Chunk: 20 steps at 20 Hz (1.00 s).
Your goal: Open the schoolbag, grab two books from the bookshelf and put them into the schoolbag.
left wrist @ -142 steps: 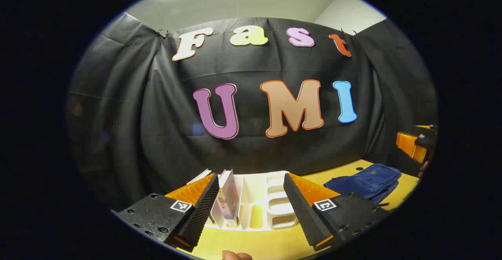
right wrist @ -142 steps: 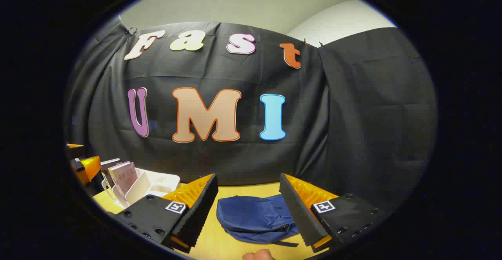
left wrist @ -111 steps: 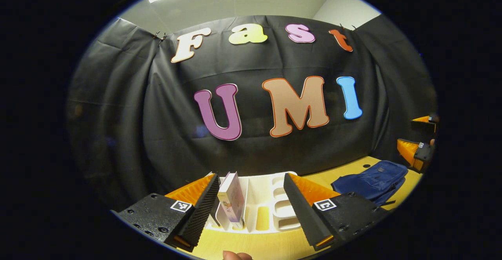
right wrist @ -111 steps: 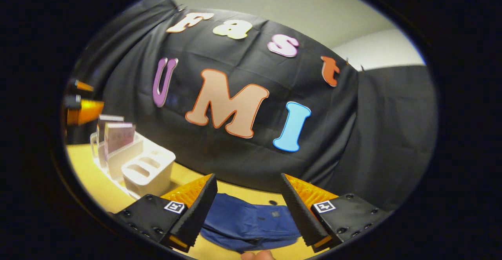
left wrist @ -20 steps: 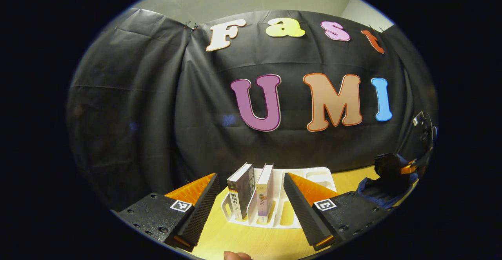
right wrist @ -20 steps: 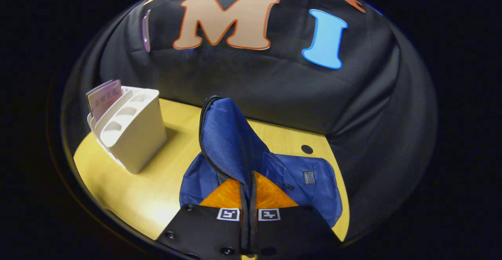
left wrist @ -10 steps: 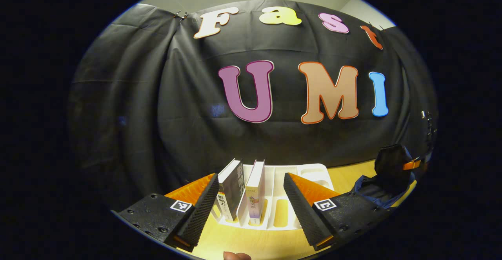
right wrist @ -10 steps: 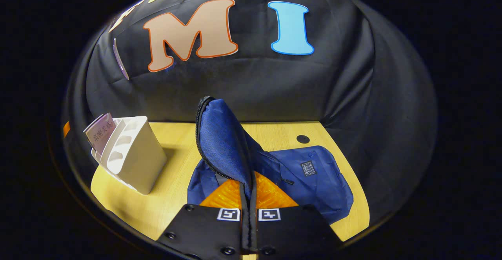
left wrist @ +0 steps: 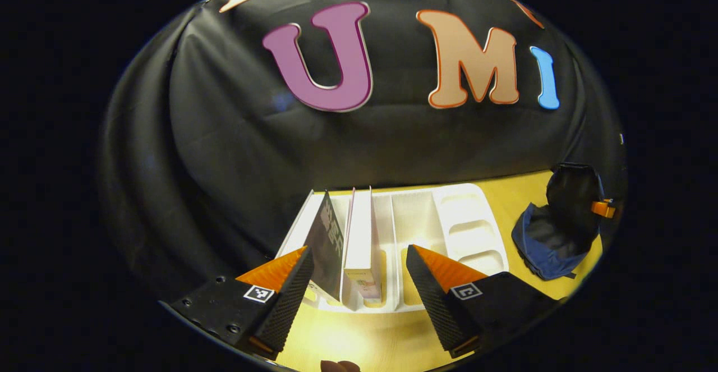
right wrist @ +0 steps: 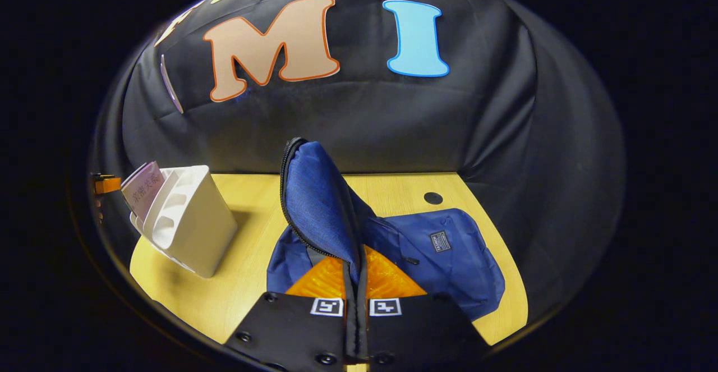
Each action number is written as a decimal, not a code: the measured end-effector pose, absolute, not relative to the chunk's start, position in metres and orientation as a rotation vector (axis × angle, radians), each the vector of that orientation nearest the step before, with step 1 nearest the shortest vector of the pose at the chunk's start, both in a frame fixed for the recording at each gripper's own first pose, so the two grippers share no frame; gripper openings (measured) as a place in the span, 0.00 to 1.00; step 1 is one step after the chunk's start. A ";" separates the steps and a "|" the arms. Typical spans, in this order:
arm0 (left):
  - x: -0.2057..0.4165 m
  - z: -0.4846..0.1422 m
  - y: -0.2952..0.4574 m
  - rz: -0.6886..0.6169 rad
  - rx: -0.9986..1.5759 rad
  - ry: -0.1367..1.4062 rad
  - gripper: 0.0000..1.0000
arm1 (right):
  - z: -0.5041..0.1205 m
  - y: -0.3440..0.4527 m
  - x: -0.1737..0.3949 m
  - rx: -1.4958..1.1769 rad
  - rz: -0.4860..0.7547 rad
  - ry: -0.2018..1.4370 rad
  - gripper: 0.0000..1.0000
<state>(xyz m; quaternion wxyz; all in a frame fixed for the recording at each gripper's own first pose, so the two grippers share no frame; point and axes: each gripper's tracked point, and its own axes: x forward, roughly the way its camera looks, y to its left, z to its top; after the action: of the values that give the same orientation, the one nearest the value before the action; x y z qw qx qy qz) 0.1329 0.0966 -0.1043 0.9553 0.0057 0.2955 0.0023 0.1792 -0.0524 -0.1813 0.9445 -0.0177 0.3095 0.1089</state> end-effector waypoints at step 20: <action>0.186 -0.181 0.096 -0.095 0.104 1.020 0.91 | -0.178 -0.055 0.182 -0.032 0.218 0.641 0.04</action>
<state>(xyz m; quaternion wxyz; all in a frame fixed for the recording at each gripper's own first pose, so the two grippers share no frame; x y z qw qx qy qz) 0.1864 0.0959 -0.1806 0.8703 0.0496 0.4878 -0.0454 0.1819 -0.0555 -0.1777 0.9431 -0.0158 0.3145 0.1070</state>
